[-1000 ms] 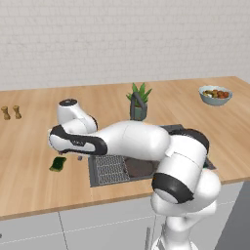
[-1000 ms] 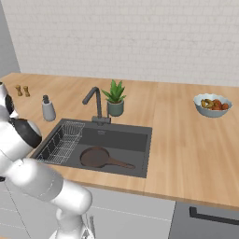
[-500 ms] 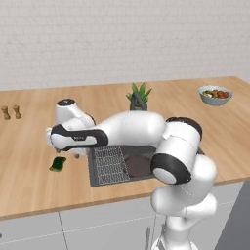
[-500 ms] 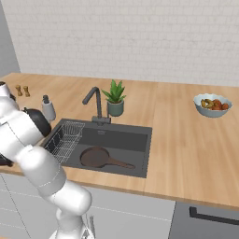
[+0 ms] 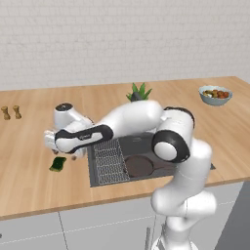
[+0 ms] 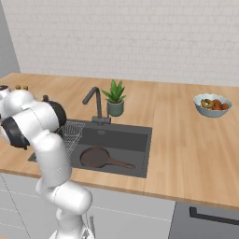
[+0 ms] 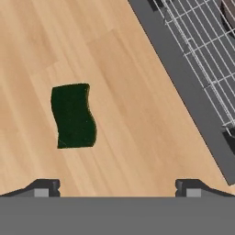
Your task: Pick the pan and sponge and place them into the sink. Then turn on the water.
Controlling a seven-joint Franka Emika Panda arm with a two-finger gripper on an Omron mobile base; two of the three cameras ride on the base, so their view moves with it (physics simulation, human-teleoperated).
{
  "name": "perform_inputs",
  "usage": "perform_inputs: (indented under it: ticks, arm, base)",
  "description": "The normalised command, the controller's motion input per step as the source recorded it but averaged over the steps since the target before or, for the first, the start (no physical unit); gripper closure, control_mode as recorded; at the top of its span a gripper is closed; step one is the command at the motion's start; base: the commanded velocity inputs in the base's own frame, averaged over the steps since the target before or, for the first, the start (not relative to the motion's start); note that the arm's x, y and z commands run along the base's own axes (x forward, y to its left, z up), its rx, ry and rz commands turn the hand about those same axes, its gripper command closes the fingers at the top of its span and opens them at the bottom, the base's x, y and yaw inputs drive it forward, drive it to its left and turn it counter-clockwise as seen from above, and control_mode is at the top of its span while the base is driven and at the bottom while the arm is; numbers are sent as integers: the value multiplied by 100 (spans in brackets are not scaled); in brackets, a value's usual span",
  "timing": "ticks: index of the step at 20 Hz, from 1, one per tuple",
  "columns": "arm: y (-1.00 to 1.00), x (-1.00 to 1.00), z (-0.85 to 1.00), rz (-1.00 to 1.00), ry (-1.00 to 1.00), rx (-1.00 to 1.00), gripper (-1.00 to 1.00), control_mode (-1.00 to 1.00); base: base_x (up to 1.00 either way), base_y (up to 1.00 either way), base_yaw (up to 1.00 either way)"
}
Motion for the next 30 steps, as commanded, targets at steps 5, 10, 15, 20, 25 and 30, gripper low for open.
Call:
perform_inputs:
  ticks: [5,10,15,20,25,30]
  arm:
    - [24,19,-9,0,1,-3,-100,-100]
    - [5,16,-5,0,4,0,-100,-100]
    - [0,16,-22,0,1,0,-100,-100]
    - [0,18,-32,0,0,0,-100,-100]
    - [0,19,-34,0,0,0,-100,-100]
    - [0,17,-23,0,1,0,-100,-100]
  base:
    - [0,0,0]
    - [0,0,0]
    - [0,0,0]
    - [0,0,0]
    - [0,0,0]
    - [0,0,0]
